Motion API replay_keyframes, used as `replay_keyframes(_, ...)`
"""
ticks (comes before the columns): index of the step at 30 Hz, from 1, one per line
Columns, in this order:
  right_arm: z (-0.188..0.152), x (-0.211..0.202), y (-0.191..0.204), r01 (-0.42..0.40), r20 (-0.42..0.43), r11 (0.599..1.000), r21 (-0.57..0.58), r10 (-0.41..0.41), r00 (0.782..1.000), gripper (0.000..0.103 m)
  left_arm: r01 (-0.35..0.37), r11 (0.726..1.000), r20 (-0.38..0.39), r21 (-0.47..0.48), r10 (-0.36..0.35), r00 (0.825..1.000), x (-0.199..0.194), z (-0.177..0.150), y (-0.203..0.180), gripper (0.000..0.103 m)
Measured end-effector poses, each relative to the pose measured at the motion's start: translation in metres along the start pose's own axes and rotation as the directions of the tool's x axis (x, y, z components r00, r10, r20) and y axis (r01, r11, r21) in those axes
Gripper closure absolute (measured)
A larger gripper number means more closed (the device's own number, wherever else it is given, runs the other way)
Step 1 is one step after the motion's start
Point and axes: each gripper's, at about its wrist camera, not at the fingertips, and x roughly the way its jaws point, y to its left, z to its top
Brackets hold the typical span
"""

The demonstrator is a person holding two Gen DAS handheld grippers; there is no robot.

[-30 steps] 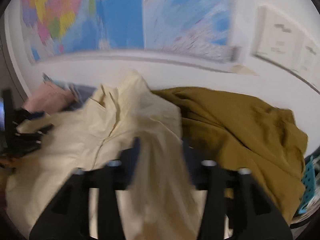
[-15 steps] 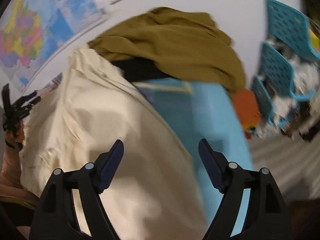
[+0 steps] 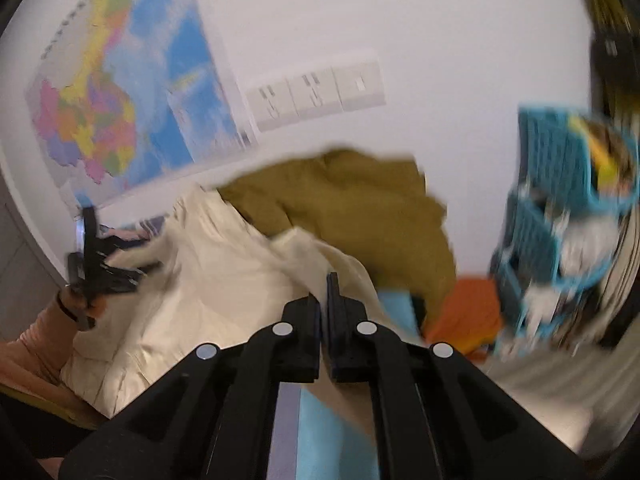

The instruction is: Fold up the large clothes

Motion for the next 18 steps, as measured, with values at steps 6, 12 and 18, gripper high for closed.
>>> replay_keyframes(6,0.017,0.011,0.037,-0.020,-0.086,0.995,-0.100,0.011,0.996,0.099,0.041,0.998,-0.051,-0.036,-0.043,0.998,0.041,0.021,-0.017,0.029)
replay_keyframes(12,0.033,-0.002,0.061,-0.125,-0.089,0.986,-0.108,0.116,0.989,0.099,0.068,0.997,-0.090,-0.029,-0.071,0.993,0.079,0.036,-0.039,0.030)
replay_keyframes(18,0.049,0.020,0.142,-0.277,-0.209,0.945,-0.176,0.239,0.948,0.099,0.026,0.999,-0.113,0.030,-0.023,0.993,0.102,0.036,-0.054,0.033)
